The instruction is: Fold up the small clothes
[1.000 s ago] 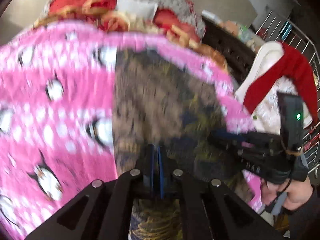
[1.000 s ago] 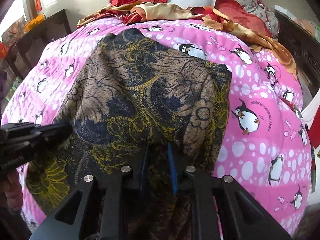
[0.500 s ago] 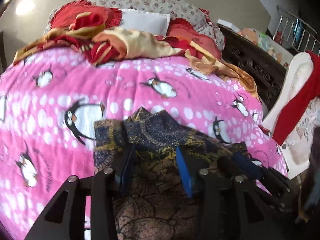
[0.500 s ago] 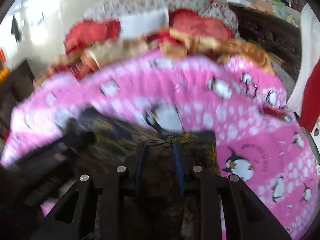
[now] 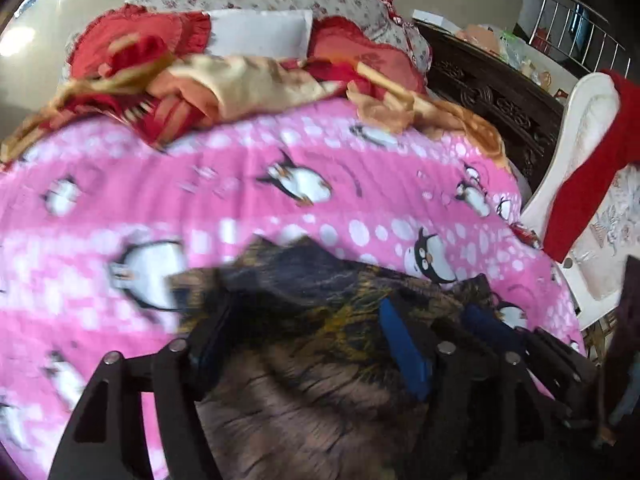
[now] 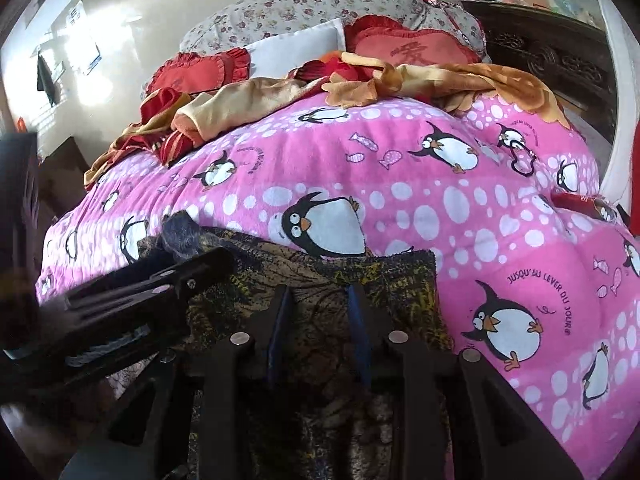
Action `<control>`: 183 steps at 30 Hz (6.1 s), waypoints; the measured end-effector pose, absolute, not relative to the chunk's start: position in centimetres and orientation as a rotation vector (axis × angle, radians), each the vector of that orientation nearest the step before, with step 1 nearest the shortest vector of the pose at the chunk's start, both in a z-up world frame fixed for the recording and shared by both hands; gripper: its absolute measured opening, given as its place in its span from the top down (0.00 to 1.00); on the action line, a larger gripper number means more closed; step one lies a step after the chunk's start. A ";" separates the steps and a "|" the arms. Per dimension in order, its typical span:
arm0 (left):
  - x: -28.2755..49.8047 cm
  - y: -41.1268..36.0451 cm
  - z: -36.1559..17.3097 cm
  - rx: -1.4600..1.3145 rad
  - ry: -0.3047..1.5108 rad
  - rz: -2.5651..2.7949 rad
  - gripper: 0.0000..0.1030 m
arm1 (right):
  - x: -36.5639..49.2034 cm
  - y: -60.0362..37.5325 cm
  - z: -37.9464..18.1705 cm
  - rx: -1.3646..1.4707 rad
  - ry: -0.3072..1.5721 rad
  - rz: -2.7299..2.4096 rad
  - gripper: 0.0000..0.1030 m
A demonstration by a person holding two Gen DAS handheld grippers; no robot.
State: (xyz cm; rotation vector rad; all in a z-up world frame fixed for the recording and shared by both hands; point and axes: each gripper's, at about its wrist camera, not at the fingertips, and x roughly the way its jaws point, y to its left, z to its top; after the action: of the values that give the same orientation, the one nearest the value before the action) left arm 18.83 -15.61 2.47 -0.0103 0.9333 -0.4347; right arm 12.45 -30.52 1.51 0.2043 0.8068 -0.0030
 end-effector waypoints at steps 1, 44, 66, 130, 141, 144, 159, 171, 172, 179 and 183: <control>17.9 -14.4 3.8 -0.022 0.906 -0.438 0.27 | 12.3 -30.5 2.0 0.193 0.819 0.003 0.58; 10.5 -9.4 -2.3 -0.268 1.084 -0.689 0.17 | 8.0 -40.0 -3.6 0.791 0.797 0.537 0.44; 8.4 -7.4 -0.6 -0.330 0.960 -0.645 0.80 | 7.2 -37.3 -0.6 0.526 0.813 0.457 0.71; 6.9 6.1 3.8 -0.142 0.816 -0.229 0.29 | -0.6 -14.3 5.0 -0.115 0.860 0.271 0.61; 19.9 1.6 -0.4 -0.025 1.062 -0.176 0.25 | 13.7 -15.5 2.6 -0.081 0.911 0.077 0.61; 18.1 0.9 2.0 0.052 0.993 -0.205 0.26 | 13.2 -15.9 3.3 -0.091 0.907 0.073 0.61; -2.4 0.7 5.7 0.152 0.915 -0.141 0.00 | -9.0 -17.6 7.2 -0.042 0.929 0.246 0.59; -5.9 0.5 5.4 0.087 0.975 -0.128 0.00 | -11.9 -17.6 5.8 -0.033 0.940 0.203 0.59; -6.0 0.5 5.4 0.083 0.977 -0.132 0.00 | -11.9 -17.5 5.9 -0.041 0.934 0.201 0.59; -6.3 0.3 5.3 0.075 0.993 -0.142 0.00 | -12.2 -17.6 7.2 -0.031 0.900 0.202 0.59; -6.5 0.1 5.3 0.076 0.993 -0.141 0.00 | -12.3 -17.7 7.5 -0.030 0.892 0.201 0.59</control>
State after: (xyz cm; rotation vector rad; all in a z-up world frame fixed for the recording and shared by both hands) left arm -6.54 0.11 5.34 0.0760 0.9931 -0.1411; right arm -12.31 -17.66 7.48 -0.0305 0.8919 0.2007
